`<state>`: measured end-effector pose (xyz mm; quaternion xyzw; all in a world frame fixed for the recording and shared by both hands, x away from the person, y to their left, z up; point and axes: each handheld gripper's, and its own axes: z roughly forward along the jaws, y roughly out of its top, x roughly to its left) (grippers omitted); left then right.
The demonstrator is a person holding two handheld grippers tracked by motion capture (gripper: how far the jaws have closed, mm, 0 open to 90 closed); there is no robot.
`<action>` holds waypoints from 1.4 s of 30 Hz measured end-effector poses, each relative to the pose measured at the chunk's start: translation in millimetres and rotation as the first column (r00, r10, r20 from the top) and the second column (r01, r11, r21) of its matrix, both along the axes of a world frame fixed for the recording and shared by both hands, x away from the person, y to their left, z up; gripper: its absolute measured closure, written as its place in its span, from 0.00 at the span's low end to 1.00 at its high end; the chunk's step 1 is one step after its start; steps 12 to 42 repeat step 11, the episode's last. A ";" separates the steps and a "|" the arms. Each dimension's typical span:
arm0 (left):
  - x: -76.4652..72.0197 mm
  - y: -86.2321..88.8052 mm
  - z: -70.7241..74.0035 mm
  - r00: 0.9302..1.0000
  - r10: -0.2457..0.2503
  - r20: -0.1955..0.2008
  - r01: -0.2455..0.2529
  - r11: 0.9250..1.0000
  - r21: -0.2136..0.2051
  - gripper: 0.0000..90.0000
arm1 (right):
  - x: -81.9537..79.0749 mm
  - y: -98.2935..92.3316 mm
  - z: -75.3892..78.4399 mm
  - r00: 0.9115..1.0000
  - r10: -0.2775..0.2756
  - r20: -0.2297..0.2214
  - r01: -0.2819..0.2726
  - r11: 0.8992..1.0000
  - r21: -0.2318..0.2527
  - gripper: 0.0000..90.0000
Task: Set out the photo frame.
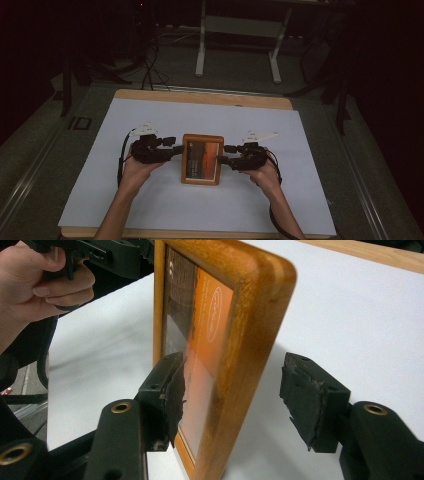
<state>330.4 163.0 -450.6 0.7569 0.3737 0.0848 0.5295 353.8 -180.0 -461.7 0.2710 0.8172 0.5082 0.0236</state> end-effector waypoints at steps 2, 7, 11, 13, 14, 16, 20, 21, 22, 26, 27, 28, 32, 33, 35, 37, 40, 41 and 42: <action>-0.8 3.2 0.7 1.000 0.015 0.004 -0.015 1.000 0.014 0.50 | 0.1 -5.3 1.1 1.000 -0.005 0.002 0.005 1.000 0.003 0.47; -0.9 8.2 -1.7 0.998 0.060 -0.003 -0.060 0.996 0.060 0.50 | 1.2 -15.5 0.3 1.000 -0.018 -0.004 0.018 1.000 -0.001 0.47; 0.0 12.2 -4.2 0.995 0.097 -0.011 -0.095 0.992 0.085 0.50 | 2.5 -25.5 -0.9 0.999 -0.041 -0.004 0.041 0.999 -0.035 0.48; 0.0 12.2 -4.2 0.995 0.097 -0.011 -0.095 0.992 0.085 0.50 | 2.5 -25.5 -0.9 0.999 -0.041 -0.004 0.041 0.999 -0.035 0.48; 0.0 12.2 -4.2 0.995 0.097 -0.011 -0.095 0.992 0.085 0.50 | 2.5 -25.5 -0.9 0.999 -0.041 -0.004 0.041 0.999 -0.035 0.48; 0.0 12.2 -4.2 0.995 0.097 -0.011 -0.095 0.992 0.085 0.50 | 2.5 -25.5 -0.9 0.999 -0.041 -0.004 0.041 0.999 -0.035 0.48; 0.0 12.2 -4.2 0.995 0.097 -0.011 -0.095 0.992 0.085 0.50 | 2.5 -25.5 -0.9 0.999 -0.041 -0.004 0.041 0.999 -0.035 0.48; 0.0 12.2 -4.2 0.995 0.097 -0.011 -0.095 0.992 0.085 0.50 | 2.5 -25.5 -0.9 0.999 -0.041 -0.004 0.041 0.999 -0.035 0.48; 0.0 12.2 -4.2 0.995 0.097 -0.011 -0.095 0.992 0.085 0.50 | 2.5 -25.5 -0.9 0.999 -0.041 -0.004 0.041 0.999 -0.035 0.48; 0.0 12.2 -4.2 0.995 0.097 -0.011 -0.095 0.992 0.085 0.50 | 2.5 -25.5 -0.9 0.999 -0.041 -0.004 0.041 0.999 -0.035 0.48; 0.0 12.2 -4.2 0.995 0.097 -0.011 -0.095 0.992 0.085 0.50 | 2.5 -25.5 -0.9 0.999 -0.041 -0.004 0.041 0.999 -0.035 0.48; 0.0 12.2 -4.2 0.995 0.097 -0.011 -0.095 0.992 0.085 0.50 | 2.5 -25.5 -0.9 0.999 -0.041 -0.004 0.041 0.999 -0.035 0.48; 0.0 12.2 -4.2 0.995 0.097 -0.011 -0.095 0.992 0.085 0.50 | 2.5 -25.5 -0.9 0.999 -0.041 -0.004 0.041 0.999 -0.035 0.48; 0.0 12.2 -4.2 0.995 0.097 -0.011 -0.095 0.992 0.085 0.50 | 2.5 -25.5 -0.9 0.999 -0.041 -0.004 0.041 0.999 -0.035 0.48; 0.0 12.2 -4.2 0.995 0.097 -0.011 -0.095 0.992 0.085 0.50 | 2.5 -25.5 -0.9 0.999 -0.041 -0.004 0.041 0.999 -0.035 0.48; 0.0 12.2 -4.2 0.995 0.097 -0.011 -0.095 0.992 0.085 0.50 | 2.5 -25.5 -0.9 0.999 -0.041 -0.004 0.041 0.999 -0.035 0.48; 0.0 12.2 -4.2 0.995 0.097 -0.011 -0.095 0.992 0.085 0.50 | 2.5 -25.5 -0.9 0.999 -0.041 -0.004 0.041 0.999 -0.035 0.48; 0.0 12.2 -4.2 0.995 0.097 -0.011 -0.095 0.992 0.085 0.50 | 2.5 -25.5 -0.9 0.999 -0.041 -0.004 0.041 0.999 -0.035 0.48; 0.0 12.2 -4.2 0.995 0.097 -0.011 -0.095 0.992 0.085 0.50 | 2.5 -25.5 -0.9 0.999 -0.041 -0.004 0.041 0.999 -0.035 0.48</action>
